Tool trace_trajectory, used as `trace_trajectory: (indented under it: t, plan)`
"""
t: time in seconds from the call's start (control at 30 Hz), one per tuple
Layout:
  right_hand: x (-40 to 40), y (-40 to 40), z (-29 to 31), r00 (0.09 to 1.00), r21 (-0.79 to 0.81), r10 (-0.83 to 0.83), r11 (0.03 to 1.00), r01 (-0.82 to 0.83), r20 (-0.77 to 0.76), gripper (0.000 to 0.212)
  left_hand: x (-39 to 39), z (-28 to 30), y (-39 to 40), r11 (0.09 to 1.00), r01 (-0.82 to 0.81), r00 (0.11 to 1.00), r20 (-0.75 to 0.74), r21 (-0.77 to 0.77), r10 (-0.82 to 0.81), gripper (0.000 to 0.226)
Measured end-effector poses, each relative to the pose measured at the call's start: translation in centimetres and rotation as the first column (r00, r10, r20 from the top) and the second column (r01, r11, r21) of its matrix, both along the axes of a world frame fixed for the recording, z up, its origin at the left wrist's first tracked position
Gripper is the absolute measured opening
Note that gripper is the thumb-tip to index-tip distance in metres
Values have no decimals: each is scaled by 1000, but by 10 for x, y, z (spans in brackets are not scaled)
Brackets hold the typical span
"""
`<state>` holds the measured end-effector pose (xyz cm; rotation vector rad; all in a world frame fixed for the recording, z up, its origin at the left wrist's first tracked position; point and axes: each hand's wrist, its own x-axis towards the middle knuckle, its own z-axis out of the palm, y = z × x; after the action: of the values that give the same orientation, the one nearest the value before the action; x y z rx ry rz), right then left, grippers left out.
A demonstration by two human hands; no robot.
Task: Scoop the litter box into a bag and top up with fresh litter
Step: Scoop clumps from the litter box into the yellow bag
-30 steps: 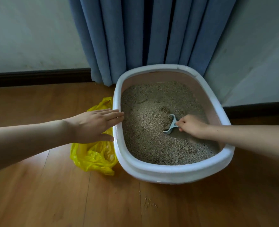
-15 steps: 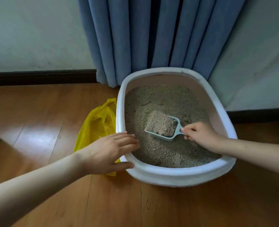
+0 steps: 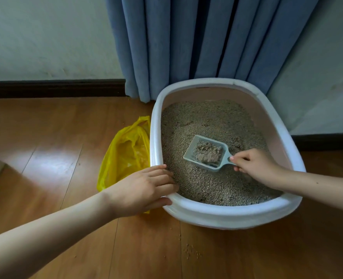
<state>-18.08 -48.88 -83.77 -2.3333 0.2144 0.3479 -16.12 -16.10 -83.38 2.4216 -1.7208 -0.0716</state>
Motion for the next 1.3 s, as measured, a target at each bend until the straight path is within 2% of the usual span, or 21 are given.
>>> trace_trajectory:
  t: [0.13, 0.4, 0.77, 0.9, 1.17, 1.3]
  plan:
    - [0, 2, -1, 999, 12, -35, 999, 35, -12, 42, 2, -3, 0, 1000, 7, 1000, 17, -24, -6, 37]
    - [-6, 12, 4, 998, -34, 58, 998, -59, -32, 41, 2, -5, 1, 999, 6, 1000, 18, -36, -5, 37]
    - [-2, 18, 7, 995, 31, 99, 995, -99, -24, 40, 1, -1, 1, 1000, -3, 1000, 1, -17, 3, 38]
    - [2, 17, 9, 999, 72, 48, 996, -48, -10, 40, 1, 0, 0, 1000, -7, 1000, 5, -8, 7, 37]
    - [3, 23, 13, 997, 45, 71, 996, -71, -5, 41, 2, -2, 1, 1000, 16, 1000, 20, 4, -16, 38]
    - [8, 21, 12, 1000, 48, 5, 999, -6, 4, 41, 9, 8, 4, 999, 0, 998, -68, -45, -3, 38]
